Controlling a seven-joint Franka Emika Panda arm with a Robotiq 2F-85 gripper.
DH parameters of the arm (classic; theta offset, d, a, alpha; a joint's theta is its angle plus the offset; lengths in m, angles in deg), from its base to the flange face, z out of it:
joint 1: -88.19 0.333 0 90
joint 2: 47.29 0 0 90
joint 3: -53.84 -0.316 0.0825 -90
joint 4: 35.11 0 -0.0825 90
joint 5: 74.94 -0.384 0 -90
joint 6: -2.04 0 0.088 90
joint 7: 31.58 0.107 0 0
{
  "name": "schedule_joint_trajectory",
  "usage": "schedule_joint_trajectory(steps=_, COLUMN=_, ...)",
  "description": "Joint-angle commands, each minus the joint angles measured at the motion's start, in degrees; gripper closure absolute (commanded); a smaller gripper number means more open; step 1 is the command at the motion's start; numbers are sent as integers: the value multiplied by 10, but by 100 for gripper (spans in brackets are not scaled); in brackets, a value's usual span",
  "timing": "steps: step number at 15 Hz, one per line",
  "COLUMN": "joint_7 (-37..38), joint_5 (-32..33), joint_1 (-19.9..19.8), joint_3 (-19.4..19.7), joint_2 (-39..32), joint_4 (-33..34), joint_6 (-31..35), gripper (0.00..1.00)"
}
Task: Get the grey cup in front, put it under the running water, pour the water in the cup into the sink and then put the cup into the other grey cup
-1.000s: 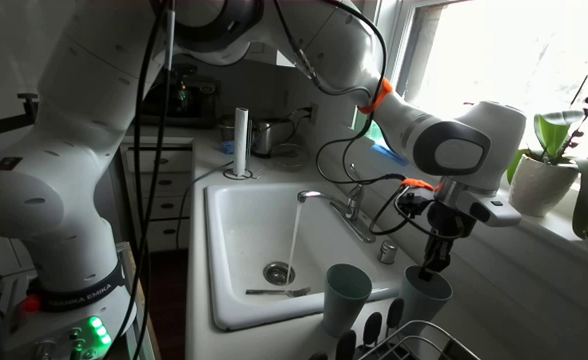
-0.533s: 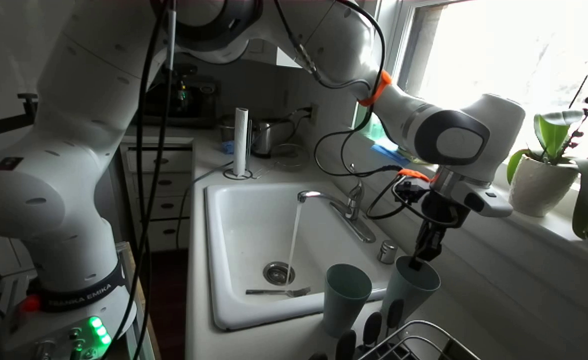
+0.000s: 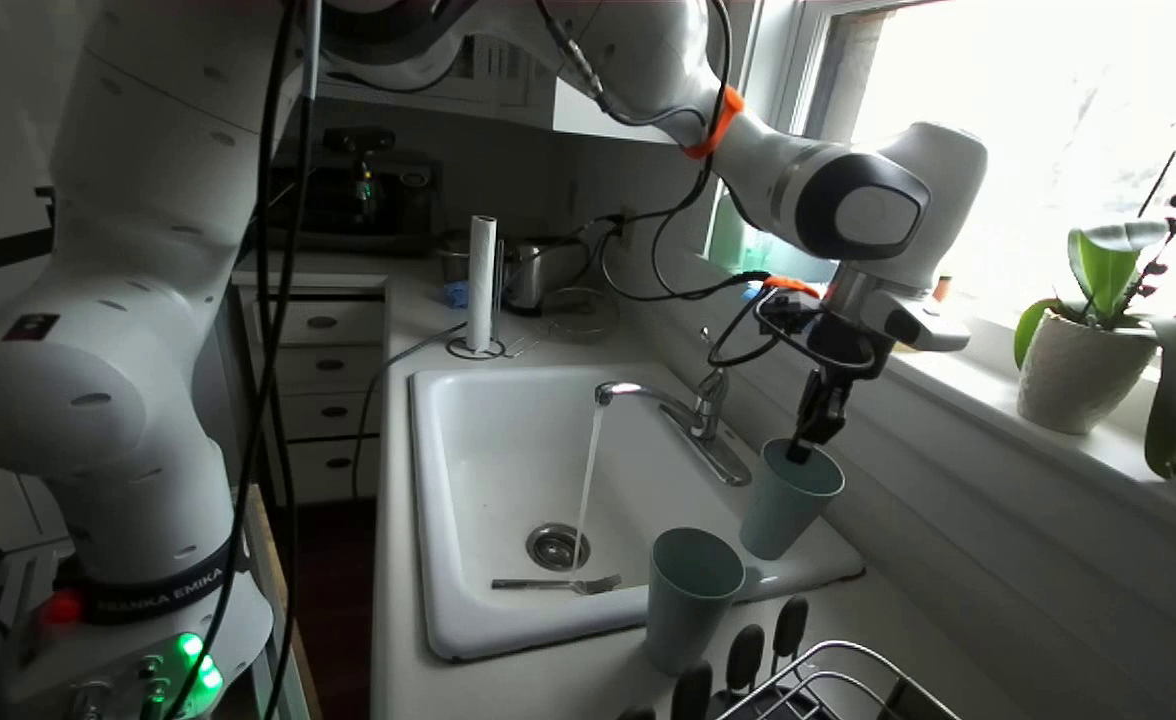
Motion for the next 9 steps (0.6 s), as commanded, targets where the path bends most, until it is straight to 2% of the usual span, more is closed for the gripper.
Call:
schedule_joint_trajectory(steps=1, joint_7=57, joint_5=-7, joint_1=26, joint_3=-1, joint_2=59, joint_4=-65, joint_6=12, gripper=99)
schedule_joint_trajectory(steps=8, joint_7=185, joint_5=12, joint_1=61, joint_3=-5, joint_2=133, joint_4=-167, joint_6=24, gripper=99)
schedule_joint_trajectory(steps=9, joint_7=154, joint_5=4, joint_1=49, joint_3=-8, joint_2=87, joint_4=-108, joint_6=2, gripper=99)
